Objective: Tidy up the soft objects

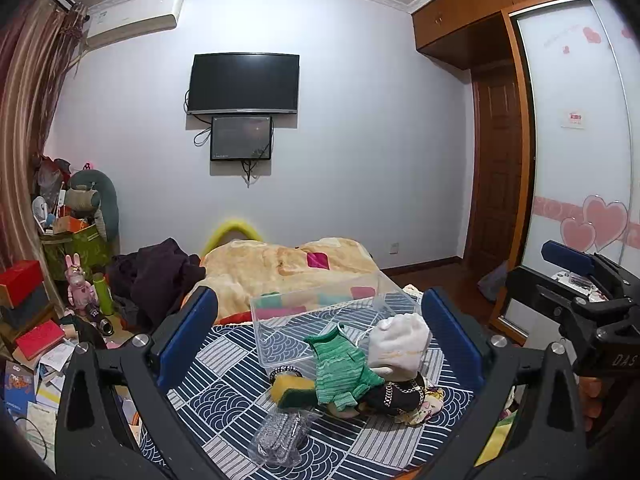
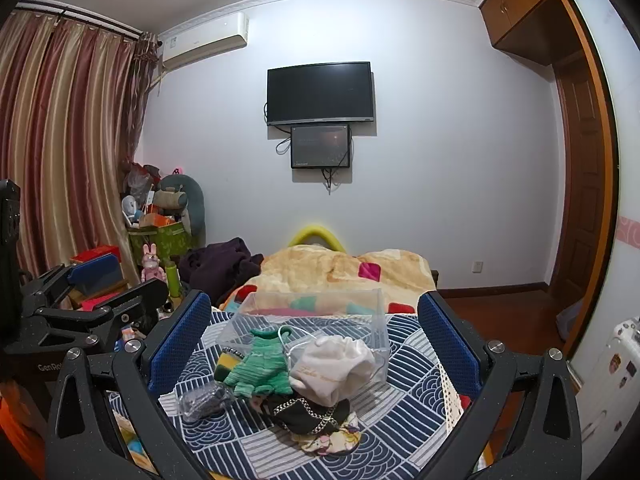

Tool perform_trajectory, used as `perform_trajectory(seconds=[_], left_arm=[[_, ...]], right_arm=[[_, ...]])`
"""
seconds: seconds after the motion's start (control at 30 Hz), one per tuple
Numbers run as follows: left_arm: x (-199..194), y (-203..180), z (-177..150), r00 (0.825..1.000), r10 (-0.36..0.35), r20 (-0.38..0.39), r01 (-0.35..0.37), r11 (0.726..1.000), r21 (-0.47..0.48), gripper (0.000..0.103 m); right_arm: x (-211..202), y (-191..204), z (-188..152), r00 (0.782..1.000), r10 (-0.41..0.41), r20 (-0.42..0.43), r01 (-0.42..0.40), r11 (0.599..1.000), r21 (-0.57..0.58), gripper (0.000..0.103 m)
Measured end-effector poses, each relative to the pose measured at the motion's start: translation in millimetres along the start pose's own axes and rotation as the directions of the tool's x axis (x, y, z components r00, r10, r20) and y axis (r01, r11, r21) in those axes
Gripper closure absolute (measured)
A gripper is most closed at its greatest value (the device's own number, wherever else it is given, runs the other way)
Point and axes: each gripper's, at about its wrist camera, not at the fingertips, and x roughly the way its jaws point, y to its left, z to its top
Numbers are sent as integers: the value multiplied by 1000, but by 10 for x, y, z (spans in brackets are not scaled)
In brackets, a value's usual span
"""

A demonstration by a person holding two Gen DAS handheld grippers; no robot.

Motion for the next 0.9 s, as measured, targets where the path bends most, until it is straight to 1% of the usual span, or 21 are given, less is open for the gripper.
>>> perform_trajectory(seconds=[0.33, 0.9], left_arm=[[-22, -42, 7, 1000, 14, 7, -14, 1000, 16, 0], [-30, -17, 10, 1000, 15, 10, -15, 1000, 13, 0]], right_arm=[[-7, -25, -6, 1000, 0, 0, 0, 1000, 17, 0], [3, -25, -54, 1000, 1, -2, -1, 1000, 23, 0]])
